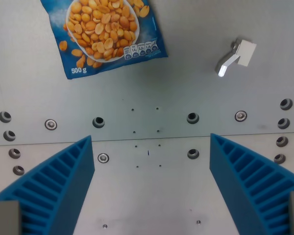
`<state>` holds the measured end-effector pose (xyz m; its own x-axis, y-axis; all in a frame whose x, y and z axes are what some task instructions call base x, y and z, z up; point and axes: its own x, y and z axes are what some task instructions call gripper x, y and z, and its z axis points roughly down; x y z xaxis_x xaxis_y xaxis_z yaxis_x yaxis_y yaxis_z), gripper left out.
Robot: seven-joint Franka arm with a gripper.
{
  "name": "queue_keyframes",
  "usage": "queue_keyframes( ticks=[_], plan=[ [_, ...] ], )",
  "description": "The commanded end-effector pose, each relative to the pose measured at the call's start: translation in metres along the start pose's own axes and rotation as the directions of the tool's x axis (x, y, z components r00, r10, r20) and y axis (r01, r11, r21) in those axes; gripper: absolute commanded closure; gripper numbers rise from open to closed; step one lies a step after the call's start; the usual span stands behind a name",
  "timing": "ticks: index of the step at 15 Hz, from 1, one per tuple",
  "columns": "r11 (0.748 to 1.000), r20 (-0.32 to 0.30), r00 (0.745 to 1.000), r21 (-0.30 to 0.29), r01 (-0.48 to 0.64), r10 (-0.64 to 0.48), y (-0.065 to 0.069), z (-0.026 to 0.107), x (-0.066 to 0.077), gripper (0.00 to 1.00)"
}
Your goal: Move in base positive z
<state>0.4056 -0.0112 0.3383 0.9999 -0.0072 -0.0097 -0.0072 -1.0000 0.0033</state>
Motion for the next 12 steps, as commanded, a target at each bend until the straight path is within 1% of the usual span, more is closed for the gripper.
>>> queue_keyframes(
  ticks=[1,12],
  plan=[
    [1.000,-0.008,1.000,0.000,0.001,-0.001,0.000,-0.009,-0.001,0.00],
    [1.000,-0.008,1.000,0.000,0.001,-0.001,0.000,-0.064,-0.001,0.00]
  ],
)
